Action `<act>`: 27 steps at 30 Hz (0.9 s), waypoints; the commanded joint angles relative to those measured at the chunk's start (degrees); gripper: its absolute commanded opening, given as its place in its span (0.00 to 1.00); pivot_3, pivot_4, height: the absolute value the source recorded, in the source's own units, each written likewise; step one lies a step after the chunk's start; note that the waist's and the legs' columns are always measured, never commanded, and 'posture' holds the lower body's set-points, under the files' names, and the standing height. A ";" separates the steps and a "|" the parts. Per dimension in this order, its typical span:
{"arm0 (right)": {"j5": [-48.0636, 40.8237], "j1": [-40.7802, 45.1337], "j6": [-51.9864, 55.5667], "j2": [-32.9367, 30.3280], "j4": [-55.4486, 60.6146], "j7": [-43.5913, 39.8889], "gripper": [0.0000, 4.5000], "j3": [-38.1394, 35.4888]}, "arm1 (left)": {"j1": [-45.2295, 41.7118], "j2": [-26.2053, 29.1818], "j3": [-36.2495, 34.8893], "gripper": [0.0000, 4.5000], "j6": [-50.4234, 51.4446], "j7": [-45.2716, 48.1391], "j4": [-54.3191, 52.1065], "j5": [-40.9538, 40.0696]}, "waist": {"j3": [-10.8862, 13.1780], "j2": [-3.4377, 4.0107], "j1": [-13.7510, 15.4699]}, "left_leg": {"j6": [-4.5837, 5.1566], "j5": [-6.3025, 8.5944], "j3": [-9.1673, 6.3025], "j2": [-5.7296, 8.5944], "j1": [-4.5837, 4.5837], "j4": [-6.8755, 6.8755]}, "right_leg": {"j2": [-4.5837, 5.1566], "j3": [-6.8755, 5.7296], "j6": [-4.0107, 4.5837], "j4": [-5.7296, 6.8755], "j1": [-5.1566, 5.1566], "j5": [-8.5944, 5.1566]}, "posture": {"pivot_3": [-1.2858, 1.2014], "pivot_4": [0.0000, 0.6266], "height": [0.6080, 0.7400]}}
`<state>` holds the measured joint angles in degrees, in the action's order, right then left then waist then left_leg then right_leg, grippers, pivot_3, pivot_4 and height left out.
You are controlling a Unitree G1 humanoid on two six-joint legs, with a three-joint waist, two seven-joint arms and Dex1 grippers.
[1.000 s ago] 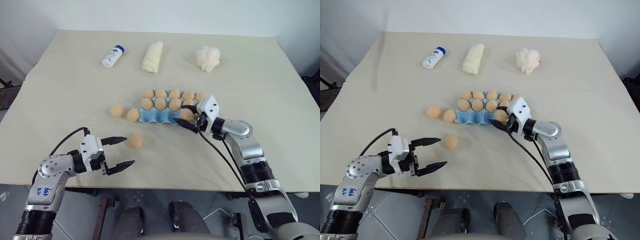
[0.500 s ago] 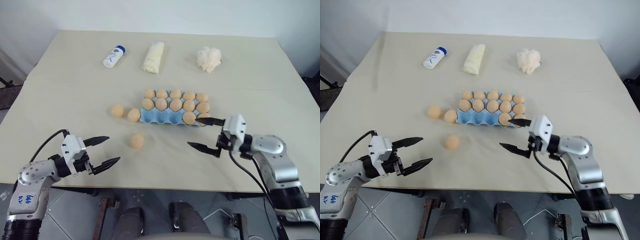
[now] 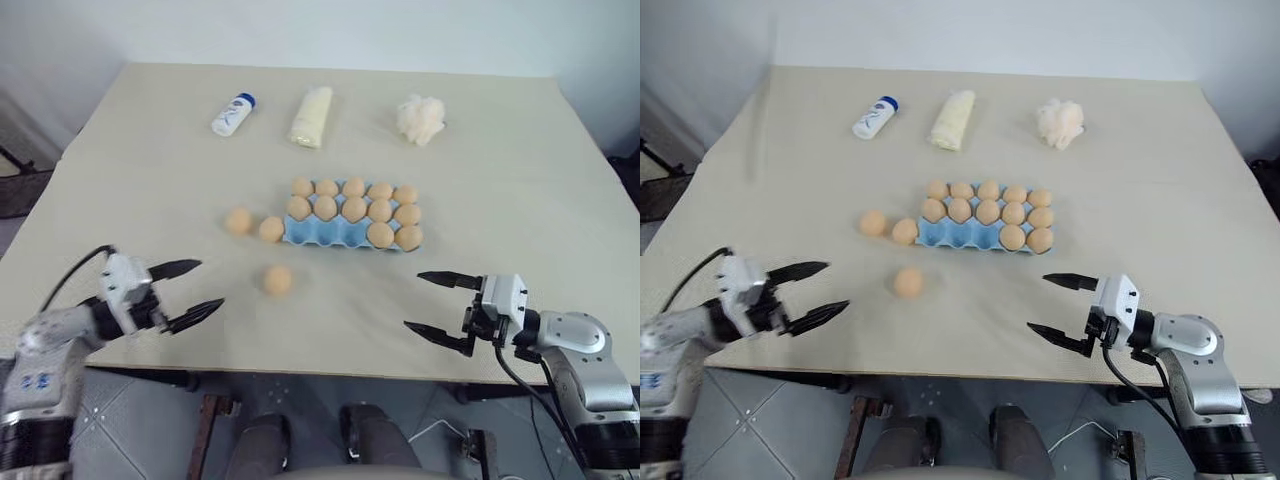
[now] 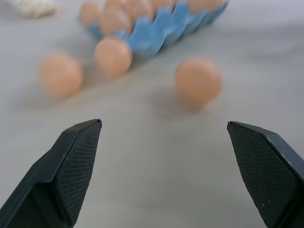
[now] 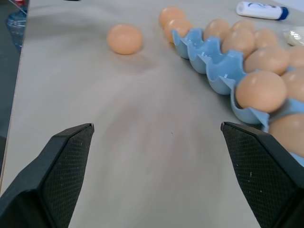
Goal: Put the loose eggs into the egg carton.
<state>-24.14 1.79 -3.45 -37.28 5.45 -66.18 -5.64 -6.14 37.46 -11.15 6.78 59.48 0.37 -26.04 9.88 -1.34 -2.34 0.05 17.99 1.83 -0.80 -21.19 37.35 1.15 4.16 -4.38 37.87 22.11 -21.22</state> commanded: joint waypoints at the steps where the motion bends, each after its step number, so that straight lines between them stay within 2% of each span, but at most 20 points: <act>1: -1.11 -0.29 0.25 -0.28 3.20 0.88 1.00 -0.90 | -4.10 -2.55 4.81 1.00 0.38 -2.60 -1.40 3.13 | 0.00 -0.01 0.34 | 0.00 0.00 0.00 0.00 0.00 0.00 | 0.00 -0.03 -0.01 0.01 0.01 0.00 | 0.52 0.24 1.00; 7: -1.08 -1.07 1.37 0.00 5.30 2.81 1.00 -0.77 | -10.29 -10.35 11.49 1.00 -4.17 -7.77 6.78 9.87 | -0.01 0.00 0.58 | -0.01 0.00 0.02 0.00 0.00 0.04 | -0.02 -0.05 -0.01 0.09 0.07 0.01 | 0.52 0.24 1.00; 11: -1.06 -1.79 1.88 0.11 6.36 4.04 1.00 -0.83 | -11.02 -13.30 14.67 1.00 -6.34 -8.26 8.73 12.53 | 0.00 -0.01 0.65 | -0.01 0.00 0.02 0.00 -0.04 0.19 | -0.03 -0.06 -0.02 0.10 0.03 0.01 | 0.52 0.24 1.00; 14: -1.16 -2.29 2.02 0.30 6.82 5.01 1.00 -1.21 | -11.00 -14.59 14.23 0.87 -7.63 -10.19 9.52 13.11 | 0.00 0.00 0.71 | -0.01 0.00 0.01 0.00 -0.02 0.26 | -0.02 -0.06 -0.02 0.11 -0.04 0.01 | 0.52 0.24 1.00; 19: -1.22 -3.43 1.77 0.47 7.02 6.10 1.00 -1.41 | -12.37 -16.73 16.04 0.51 -6.63 -10.17 6.12 12.39 | 0.00 0.00 0.75 | 0.00 0.00 -0.07 0.00 0.05 0.39 | -0.02 -0.12 -0.03 0.11 -0.20 0.01 | 0.52 0.24 1.00; 24: -1.11 -4.18 1.47 0.66 6.90 6.89 1.00 -1.66 | -17.65 -20.32 17.02 0.51 -3.49 -12.44 5.27 12.17 | 0.00 0.00 0.95 | 0.01 0.01 -0.36 0.01 0.00 0.58 | 0.02 -0.48 -0.05 0.05 -0.42 0.02 | 0.52 0.24 1.00; 27: -0.66 -4.70 1.05 0.80 6.86 7.66 1.00 -1.88 | -23.79 -24.19 18.27 0.51 -2.82 -15.14 9.71 14.02 | 0.00 0.01 1.18 | 0.01 0.01 -0.52 0.03 0.00 0.60 | 0.03 -0.61 -0.04 0.02 -0.53 0.02 | 0.52 0.24 1.00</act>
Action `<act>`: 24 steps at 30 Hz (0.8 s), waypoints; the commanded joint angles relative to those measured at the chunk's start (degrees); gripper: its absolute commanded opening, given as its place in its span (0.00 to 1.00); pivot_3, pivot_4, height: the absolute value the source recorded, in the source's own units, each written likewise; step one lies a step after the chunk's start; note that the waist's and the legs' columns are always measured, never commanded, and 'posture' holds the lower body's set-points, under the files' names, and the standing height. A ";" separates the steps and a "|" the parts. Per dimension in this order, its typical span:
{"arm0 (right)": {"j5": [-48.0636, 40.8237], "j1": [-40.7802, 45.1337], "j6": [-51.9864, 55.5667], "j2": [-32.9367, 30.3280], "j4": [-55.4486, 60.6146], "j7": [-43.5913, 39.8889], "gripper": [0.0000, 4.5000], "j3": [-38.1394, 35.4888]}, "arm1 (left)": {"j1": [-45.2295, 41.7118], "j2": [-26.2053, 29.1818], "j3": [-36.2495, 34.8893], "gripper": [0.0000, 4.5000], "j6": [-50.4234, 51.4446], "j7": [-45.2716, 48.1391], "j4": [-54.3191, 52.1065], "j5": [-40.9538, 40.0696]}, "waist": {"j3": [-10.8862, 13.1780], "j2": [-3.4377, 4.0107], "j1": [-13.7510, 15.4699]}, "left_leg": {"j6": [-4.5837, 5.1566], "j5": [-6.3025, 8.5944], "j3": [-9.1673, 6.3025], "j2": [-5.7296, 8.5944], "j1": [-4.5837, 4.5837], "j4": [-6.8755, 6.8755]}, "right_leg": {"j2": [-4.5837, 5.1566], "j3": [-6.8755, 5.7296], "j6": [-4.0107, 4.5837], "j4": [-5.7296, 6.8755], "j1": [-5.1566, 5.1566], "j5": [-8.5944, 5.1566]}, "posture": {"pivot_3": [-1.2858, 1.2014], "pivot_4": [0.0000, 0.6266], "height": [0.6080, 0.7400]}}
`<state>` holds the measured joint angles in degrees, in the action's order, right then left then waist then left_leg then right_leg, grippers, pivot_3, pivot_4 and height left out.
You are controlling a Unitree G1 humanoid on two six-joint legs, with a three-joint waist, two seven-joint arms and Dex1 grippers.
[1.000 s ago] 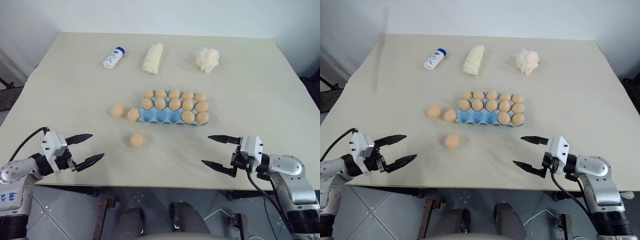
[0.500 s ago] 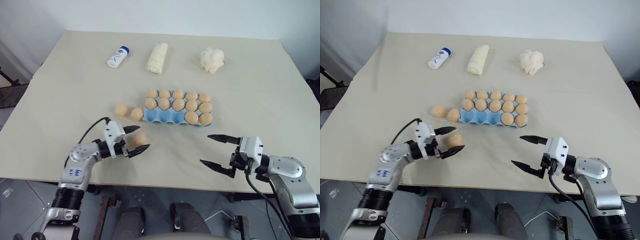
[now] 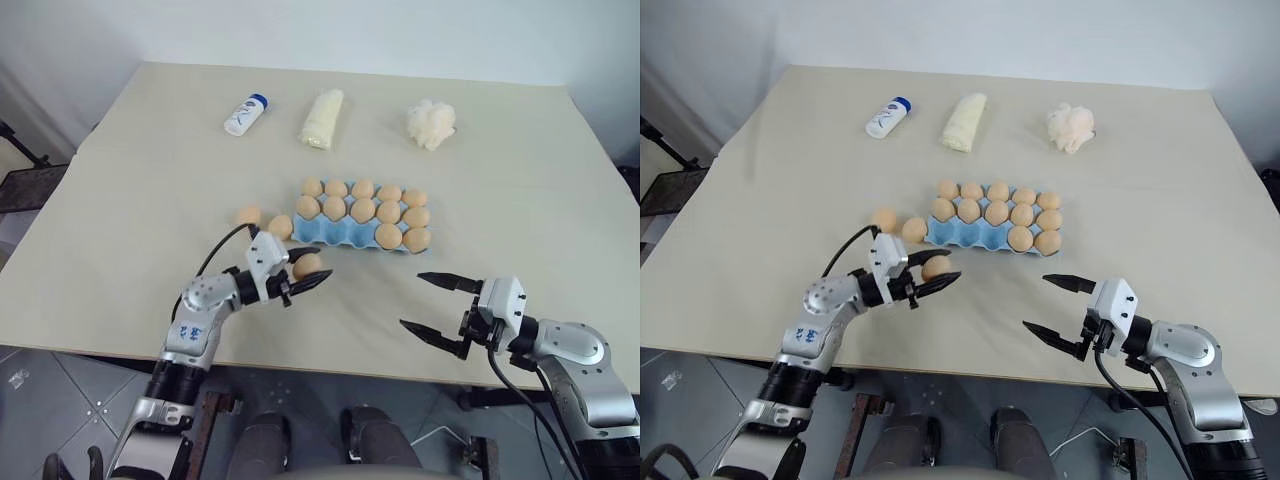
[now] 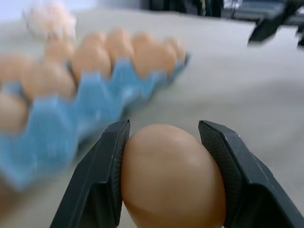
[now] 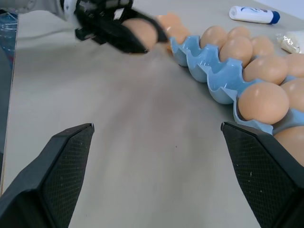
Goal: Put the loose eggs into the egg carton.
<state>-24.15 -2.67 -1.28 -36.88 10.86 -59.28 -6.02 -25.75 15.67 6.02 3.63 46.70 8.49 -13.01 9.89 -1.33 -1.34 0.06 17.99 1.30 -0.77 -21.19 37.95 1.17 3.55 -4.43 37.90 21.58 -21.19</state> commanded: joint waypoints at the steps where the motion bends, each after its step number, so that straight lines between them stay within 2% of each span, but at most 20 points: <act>1: -0.50 -0.42 -1.25 0.42 1.54 0.99 1.00 -1.55 | -5.89 -3.57 1.30 0.51 -0.12 -2.65 3.26 1.16 | 0.00 0.00 0.17 | 0.00 0.00 -0.05 0.02 -0.02 0.05 | 0.00 -0.06 0.00 0.01 -0.02 0.00 | 0.52 0.24 1.00; 5: -0.34 -1.42 -0.98 0.75 2.60 2.52 1.00 -2.03 | -14.84 -8.17 0.83 0.51 -5.02 -7.27 16.39 4.08 | 0.00 -0.01 0.18 | 0.00 0.00 -0.06 0.07 -0.02 0.08 | 0.00 -0.07 -0.02 -0.01 -0.06 0.01 | 0.52 0.24 1.00; 13: -0.59 -3.63 -0.66 1.08 5.31 5.19 1.00 -3.49 | -25.55 -13.69 -0.67 0.51 -13.15 -7.57 36.64 4.72 | 0.06 -0.09 0.11 | -0.02 -0.01 -0.07 0.08 -0.06 0.04 | -0.02 -0.11 -0.03 -0.04 -0.04 0.01 | 0.52 0.24 1.00; 14: -0.65 -3.87 -0.66 1.23 5.57 5.52 1.00 -3.53 | -25.98 -13.96 -0.85 0.55 -13.84 -6.40 37.62 4.38 | 0.06 -0.09 0.12 | -0.02 -0.01 -0.08 0.08 -0.06 0.06 | -0.01 -0.11 -0.03 -0.04 -0.04 0.01 | 0.52 0.24 1.00; 16: -0.77 -4.24 -0.55 1.28 6.00 5.83 1.00 -3.44 | -25.56 -14.02 -0.19 0.65 -15.24 -2.81 37.72 4.43 | 0.06 -0.09 0.07 | -0.02 -0.01 -0.07 0.08 -0.07 0.07 | 0.00 -0.10 -0.03 -0.05 -0.04 0.01 | 0.52 0.24 1.00; 19: -0.90 -4.70 -0.43 1.31 6.60 6.15 1.00 -3.34 | -23.37 -12.78 0.20 0.86 -16.58 0.13 34.63 4.85 | 0.06 -0.08 -0.07 | -0.04 -0.01 -0.08 0.08 -0.06 0.01 | -0.01 -0.11 -0.03 -0.05 -0.03 0.01 | 0.52 0.24 1.00; 24: -1.31 -4.71 -0.64 1.29 6.62 5.80 1.00 -3.07 | -15.28 -6.56 -0.93 0.86 -13.12 4.97 21.82 2.58 | 0.09 -0.04 -0.41 | -0.09 -0.04 -0.08 0.05 0.00 -0.02 | -0.01 -0.09 -0.03 0.01 -0.02 0.01 | 0.52 0.24 1.00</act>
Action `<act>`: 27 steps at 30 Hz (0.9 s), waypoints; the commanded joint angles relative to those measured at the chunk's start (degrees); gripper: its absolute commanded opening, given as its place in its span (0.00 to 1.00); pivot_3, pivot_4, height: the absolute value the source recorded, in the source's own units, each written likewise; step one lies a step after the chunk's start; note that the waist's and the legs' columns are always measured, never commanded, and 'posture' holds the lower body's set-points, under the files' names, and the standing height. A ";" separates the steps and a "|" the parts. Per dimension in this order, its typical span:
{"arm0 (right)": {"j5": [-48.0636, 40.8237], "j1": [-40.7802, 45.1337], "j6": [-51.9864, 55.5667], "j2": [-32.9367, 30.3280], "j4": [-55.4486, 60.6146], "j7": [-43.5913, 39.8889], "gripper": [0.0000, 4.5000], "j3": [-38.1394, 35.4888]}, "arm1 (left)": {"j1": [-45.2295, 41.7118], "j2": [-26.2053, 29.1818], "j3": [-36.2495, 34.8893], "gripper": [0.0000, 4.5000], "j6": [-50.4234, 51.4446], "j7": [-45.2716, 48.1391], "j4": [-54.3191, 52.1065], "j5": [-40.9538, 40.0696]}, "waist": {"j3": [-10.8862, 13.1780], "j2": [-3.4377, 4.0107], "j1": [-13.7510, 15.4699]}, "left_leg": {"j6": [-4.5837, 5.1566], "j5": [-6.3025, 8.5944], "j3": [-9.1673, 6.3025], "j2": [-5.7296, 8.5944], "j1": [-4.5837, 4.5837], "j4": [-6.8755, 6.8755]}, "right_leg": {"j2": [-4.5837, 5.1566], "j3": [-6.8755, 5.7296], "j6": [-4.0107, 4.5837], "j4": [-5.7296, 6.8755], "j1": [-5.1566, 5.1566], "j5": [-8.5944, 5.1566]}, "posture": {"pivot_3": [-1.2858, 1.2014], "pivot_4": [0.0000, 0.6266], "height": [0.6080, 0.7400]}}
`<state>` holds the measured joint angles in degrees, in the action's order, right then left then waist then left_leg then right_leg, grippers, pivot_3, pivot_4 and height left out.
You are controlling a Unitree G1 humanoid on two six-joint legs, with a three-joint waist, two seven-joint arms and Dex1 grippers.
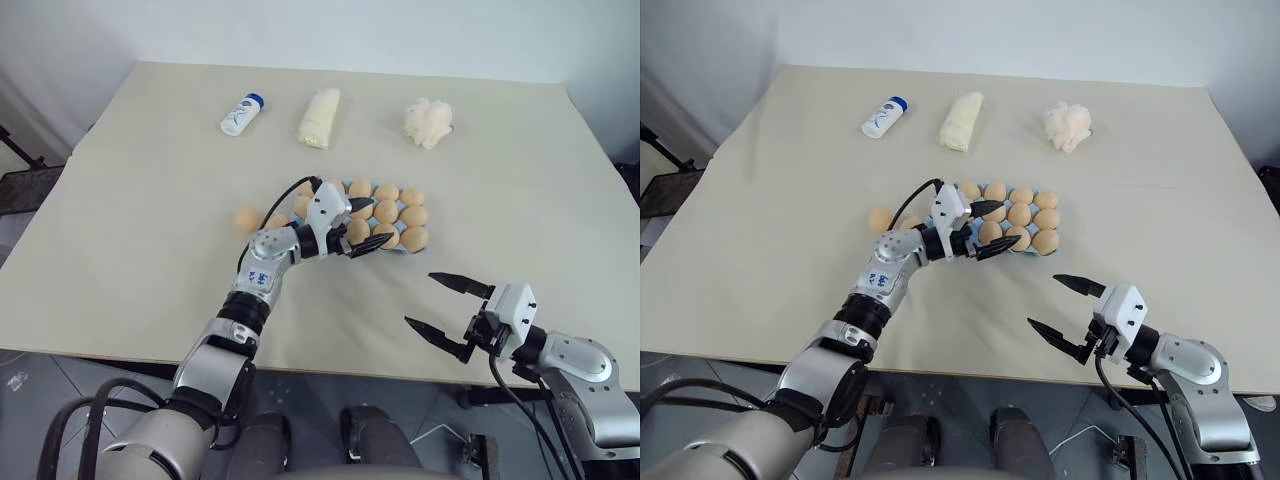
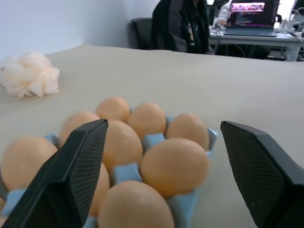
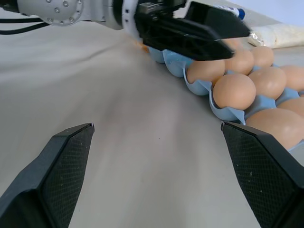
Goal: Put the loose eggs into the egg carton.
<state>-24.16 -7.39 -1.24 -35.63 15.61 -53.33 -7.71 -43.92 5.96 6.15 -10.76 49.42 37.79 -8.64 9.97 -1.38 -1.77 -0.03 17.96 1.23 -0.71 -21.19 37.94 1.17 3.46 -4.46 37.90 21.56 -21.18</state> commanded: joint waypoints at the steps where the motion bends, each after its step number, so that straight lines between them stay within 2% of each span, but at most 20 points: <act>1: -1.39 0.15 -0.76 0.02 1.71 -0.39 1.00 -1.30 | 4.97 4.99 -1.39 0.86 1.92 2.95 -10.27 -2.09 | 0.01 0.02 0.05 | -0.02 -0.01 -0.02 -0.01 0.01 0.00 | 0.00 -0.01 0.00 0.03 0.00 0.00 | 0.52 0.24 1.00; 8: -1.71 3.19 -1.31 0.65 -0.80 -3.00 1.00 0.68 | 19.88 16.88 -9.33 0.86 3.78 4.86 -25.35 -7.60 | 0.04 0.08 0.05 | -0.05 -0.08 -0.10 0.01 0.00 0.02 | 0.10 -0.07 0.02 0.02 -0.02 0.01 | 0.52 0.24 1.00; 11: -1.62 4.73 -1.34 0.87 -1.55 -4.16 1.00 1.55 | 26.69 21.00 -14.05 0.99 5.71 4.65 -29.40 -10.90 | 0.07 0.12 0.09 | -0.04 -0.08 -0.15 0.00 0.01 -0.06 | 0.12 -0.14 0.04 -0.01 -0.02 0.00 | 0.52 0.24 1.00; 13: -1.57 5.48 -1.29 1.06 -1.94 -4.54 1.00 1.75 | 30.20 22.77 -17.10 0.99 7.19 3.13 -31.61 -12.40 | 0.10 0.16 0.16 | -0.02 -0.07 -0.16 0.01 0.00 -0.07 | 0.16 -0.17 0.05 -0.04 -0.02 -0.01 | 0.52 0.24 1.00; 15: -1.55 5.95 -1.09 1.18 -2.13 -4.71 1.00 1.93 | 32.88 23.64 -20.29 0.99 9.91 1.15 -33.69 -14.58 | 0.11 0.18 0.40 | -0.01 -0.06 -0.25 0.02 -0.06 -0.07 | 0.20 -0.26 0.05 -0.08 -0.03 -0.01 | 0.52 0.24 1.00; 19: -1.48 6.99 -0.24 1.43 -2.00 -4.64 1.00 2.76 | 36.22 24.46 -25.10 0.99 9.15 -4.15 -32.84 -13.36 | 0.12 0.19 0.26 | 0.03 -0.04 -0.31 0.07 -0.09 -0.08 | 0.25 -0.31 0.06 -0.16 -0.07 -0.01 | 0.52 0.24 1.00; 22: -1.43 7.85 0.43 1.64 -1.76 -4.46 1.00 3.31 | 36.58 24.05 -26.05 0.99 11.96 -5.27 -33.27 -15.64 | 0.12 0.20 0.20 | 0.03 -0.04 -0.31 0.07 -0.08 -0.12 | 0.25 -0.32 0.06 -0.17 -0.06 -0.01 | 0.52 0.24 1.00; 27: -1.14 9.17 0.73 1.75 -2.28 -4.62 1.00 3.62 | 33.00 21.99 -23.87 0.99 13.08 -9.41 -32.53 -13.98 | 0.13 0.20 0.33 | 0.03 -0.04 -0.31 0.07 -0.08 -0.14 | 0.25 -0.33 0.06 -0.17 -0.06 -0.01 | 0.52 0.24 1.00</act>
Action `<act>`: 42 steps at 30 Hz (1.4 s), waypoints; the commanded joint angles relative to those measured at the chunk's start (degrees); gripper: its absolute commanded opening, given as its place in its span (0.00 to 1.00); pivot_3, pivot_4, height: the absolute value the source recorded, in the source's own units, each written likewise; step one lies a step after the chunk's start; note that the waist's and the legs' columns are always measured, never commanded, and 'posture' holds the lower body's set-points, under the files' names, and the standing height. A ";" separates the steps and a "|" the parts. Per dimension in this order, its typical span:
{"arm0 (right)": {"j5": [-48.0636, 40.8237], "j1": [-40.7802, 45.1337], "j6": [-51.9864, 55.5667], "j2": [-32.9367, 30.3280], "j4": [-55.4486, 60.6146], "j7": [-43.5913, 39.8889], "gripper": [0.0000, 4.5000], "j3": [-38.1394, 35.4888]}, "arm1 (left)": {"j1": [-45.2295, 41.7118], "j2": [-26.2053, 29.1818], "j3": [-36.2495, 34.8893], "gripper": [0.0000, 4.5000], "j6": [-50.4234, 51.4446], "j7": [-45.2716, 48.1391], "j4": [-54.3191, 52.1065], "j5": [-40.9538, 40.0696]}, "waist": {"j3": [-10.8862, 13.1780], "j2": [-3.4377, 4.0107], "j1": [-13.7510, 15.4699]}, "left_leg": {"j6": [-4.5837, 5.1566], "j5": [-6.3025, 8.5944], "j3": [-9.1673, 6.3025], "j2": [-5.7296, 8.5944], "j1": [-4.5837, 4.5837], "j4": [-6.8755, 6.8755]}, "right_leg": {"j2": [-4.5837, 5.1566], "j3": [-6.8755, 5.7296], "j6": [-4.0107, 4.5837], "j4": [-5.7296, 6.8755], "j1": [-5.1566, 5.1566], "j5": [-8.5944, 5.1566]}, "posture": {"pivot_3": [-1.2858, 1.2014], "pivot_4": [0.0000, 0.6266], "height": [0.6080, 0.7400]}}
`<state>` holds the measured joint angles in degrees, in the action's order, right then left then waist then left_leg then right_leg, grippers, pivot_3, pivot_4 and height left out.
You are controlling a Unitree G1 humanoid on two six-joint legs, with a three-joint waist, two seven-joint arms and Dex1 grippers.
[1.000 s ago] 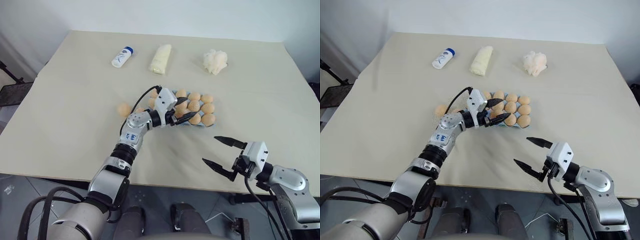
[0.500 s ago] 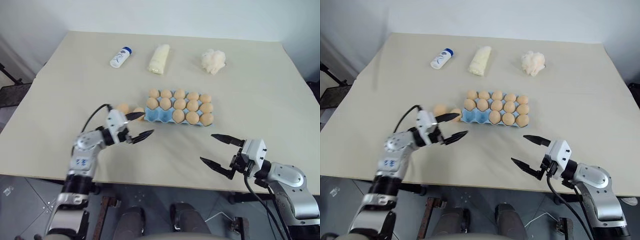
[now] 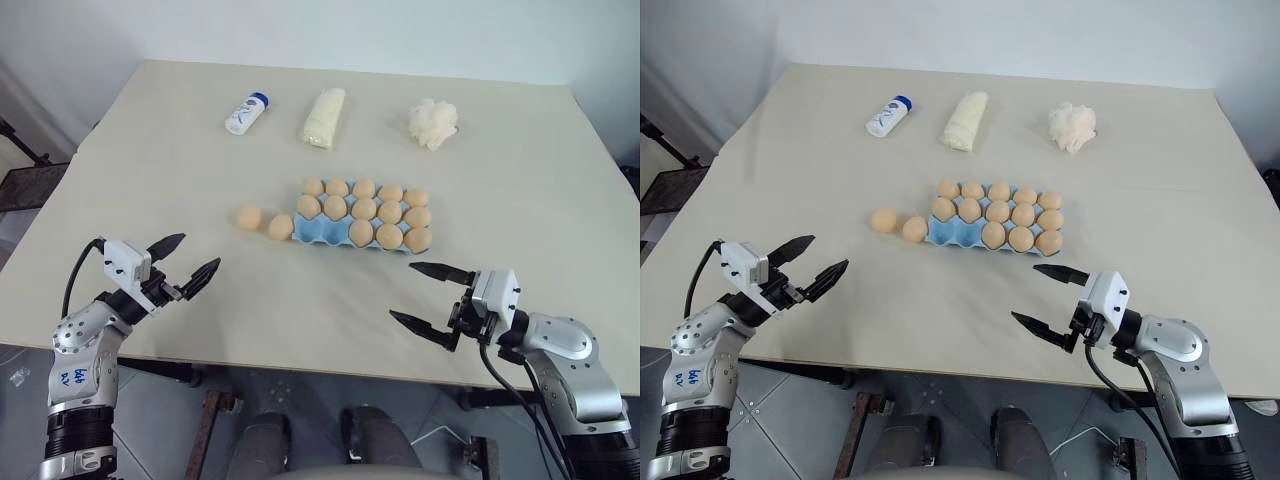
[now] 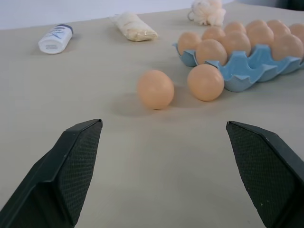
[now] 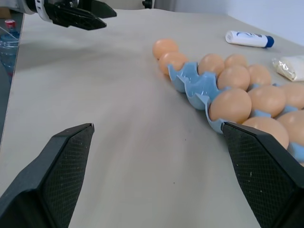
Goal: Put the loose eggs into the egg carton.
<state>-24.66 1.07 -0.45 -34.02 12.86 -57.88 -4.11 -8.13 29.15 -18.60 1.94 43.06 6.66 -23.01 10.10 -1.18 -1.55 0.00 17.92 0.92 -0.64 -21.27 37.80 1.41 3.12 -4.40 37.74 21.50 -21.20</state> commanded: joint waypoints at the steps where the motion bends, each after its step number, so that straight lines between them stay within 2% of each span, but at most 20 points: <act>1: -0.53 1.03 -0.03 0.10 0.37 -0.15 1.00 0.09 | -4.90 -1.99 1.69 0.99 0.88 -4.94 0.19 1.47 | 0.00 0.00 0.16 | 0.00 0.00 -0.02 0.01 0.00 0.00 | 0.00 -0.02 0.00 -0.01 0.00 0.00 | 0.52 0.24 1.00; 6: 0.26 2.30 0.01 0.04 -0.01 0.31 1.00 0.41 | -19.02 -7.28 5.79 0.99 1.85 -12.61 13.88 6.42 | 0.02 -0.05 0.97 | 0.05 -0.10 -0.07 0.12 -0.02 0.06 | 0.02 -0.06 -0.01 0.04 -0.01 0.01 | 0.52 0.24 1.00; 12: 0.67 2.08 0.22 0.41 1.00 2.14 1.00 0.31 | -27.35 -10.25 8.95 0.99 -1.65 -14.05 25.52 9.90 | 0.04 -0.07 0.09 | 0.00 -0.06 -0.06 0.13 -0.06 -0.08 | 0.02 -0.13 -0.07 0.08 0.14 0.04 | 0.52 0.24 1.00; 19: 0.60 0.49 0.66 0.40 2.88 4.14 1.00 -0.19 | -33.02 -10.50 9.63 0.99 -4.76 -14.97 35.45 11.92 | 0.06 -0.10 0.16 | -0.02 -0.07 -0.10 0.13 -0.12 -0.08 | 0.03 -0.22 -0.07 0.04 0.15 0.04 | 0.52 0.24 1.00; 26: 0.29 -1.09 0.25 0.07 3.72 4.91 1.00 -0.68 | -33.69 -9.28 10.28 0.51 -3.99 -11.99 38.55 12.34 | 0.06 -0.12 0.13 | -0.09 -0.13 -0.12 0.13 -0.10 -0.07 | 0.04 -0.23 -0.07 0.08 0.14 0.04 | 0.52 0.24 1.00; 28: 0.32 -1.41 0.04 0.12 3.81 5.02 1.00 -0.75 | -32.97 -9.08 10.17 0.40 -4.43 -10.56 37.26 11.82 | 0.06 -0.12 0.13 | -0.10 -0.13 -0.12 0.13 -0.09 -0.07 | 0.04 -0.23 -0.07 0.09 0.12 0.04 | 0.52 0.24 1.00; 32: 0.33 -1.91 -0.43 0.24 3.78 5.11 1.00 -0.82 | -32.88 -10.71 8.70 0.39 -4.09 -4.61 29.93 6.43 | 0.08 -0.14 0.14 | -0.11 -0.14 -0.12 0.13 -0.10 -0.07 | 0.04 -0.23 -0.07 0.08 0.13 0.04 | 0.52 0.24 1.00; 35: 0.40 -2.21 -0.76 0.29 3.63 5.04 1.00 -0.83 | -33.36 -11.65 10.28 0.39 -2.28 -0.91 24.89 4.75 | 0.10 -0.17 0.19 | -0.14 -0.15 -0.15 0.13 -0.11 -0.07 | 0.05 -0.25 -0.07 0.09 0.12 0.04 | 0.52 0.24 1.00; 42: 0.67 -2.22 -1.33 0.48 3.13 4.92 1.00 -0.71 | -35.58 -14.31 19.23 0.39 -3.01 5.90 25.07 9.78 | 0.10 -0.17 1.12 | -0.12 -0.15 -0.14 0.16 -0.10 0.00 | 0.04 -0.24 -0.07 0.08 0.07 0.04 | 0.52 0.24 1.00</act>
<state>-23.47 -1.00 -0.32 -33.64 14.51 -52.95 -3.41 -42.52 14.67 -0.50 0.22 48.13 32.06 -14.66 10.20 -1.35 -0.43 -0.11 17.76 0.77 -0.48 -21.37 37.81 1.45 2.88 -4.47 37.81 21.57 -21.16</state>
